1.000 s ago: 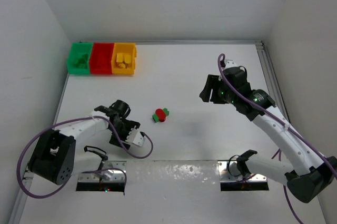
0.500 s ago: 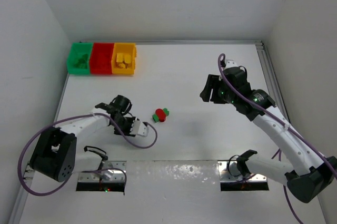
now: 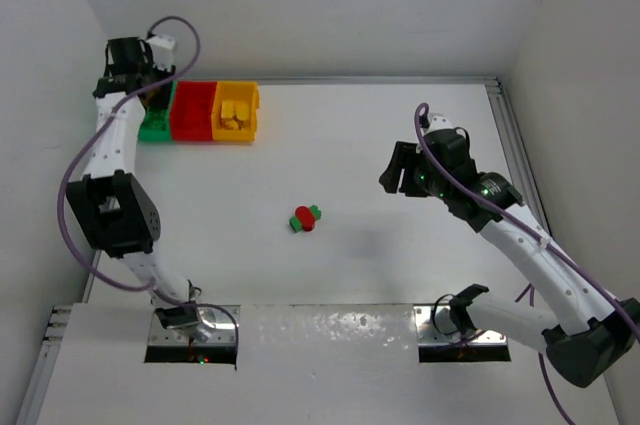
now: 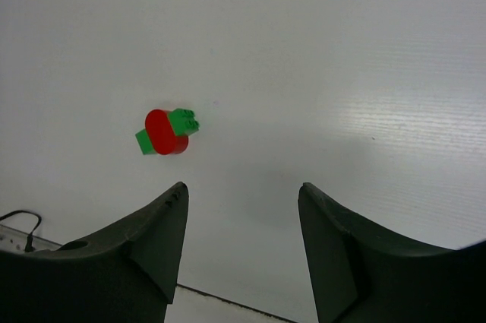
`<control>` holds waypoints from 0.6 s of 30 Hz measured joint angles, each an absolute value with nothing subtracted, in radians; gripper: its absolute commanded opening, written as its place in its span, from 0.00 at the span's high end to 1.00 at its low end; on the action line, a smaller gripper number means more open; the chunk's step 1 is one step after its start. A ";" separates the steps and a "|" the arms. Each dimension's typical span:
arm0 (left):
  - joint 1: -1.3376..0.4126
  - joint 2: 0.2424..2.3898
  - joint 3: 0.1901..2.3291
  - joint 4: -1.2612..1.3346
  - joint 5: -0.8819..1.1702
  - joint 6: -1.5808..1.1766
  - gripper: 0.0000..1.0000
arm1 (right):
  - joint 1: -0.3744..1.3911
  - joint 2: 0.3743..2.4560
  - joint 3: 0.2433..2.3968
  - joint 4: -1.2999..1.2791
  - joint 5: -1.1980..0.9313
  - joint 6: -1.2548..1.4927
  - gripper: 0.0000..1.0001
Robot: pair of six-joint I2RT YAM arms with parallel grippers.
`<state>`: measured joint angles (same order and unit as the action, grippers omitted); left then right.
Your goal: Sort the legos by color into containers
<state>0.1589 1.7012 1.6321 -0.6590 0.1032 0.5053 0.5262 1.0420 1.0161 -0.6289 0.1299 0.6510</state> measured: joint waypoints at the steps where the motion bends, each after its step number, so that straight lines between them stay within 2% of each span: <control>1: 0.191 1.750 1.700 -0.661 0.074 0.485 1.00 | 0.526 1.042 1.015 -0.627 0.130 0.651 0.40; 11: 0.245 2.222 2.182 -0.676 -0.173 0.407 1.00 | 0.526 1.042 1.013 -0.633 0.134 0.630 0.40; 18: 0.255 2.262 2.082 -0.562 -0.209 0.387 1.00 | 0.526 1.049 1.056 -0.660 0.158 0.628 0.41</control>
<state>0.2554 2.2623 2.0823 -0.5617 -0.2089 0.3874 0.5262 1.0492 1.0565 -0.6601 0.1581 0.6285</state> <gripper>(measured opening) 0.329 0.593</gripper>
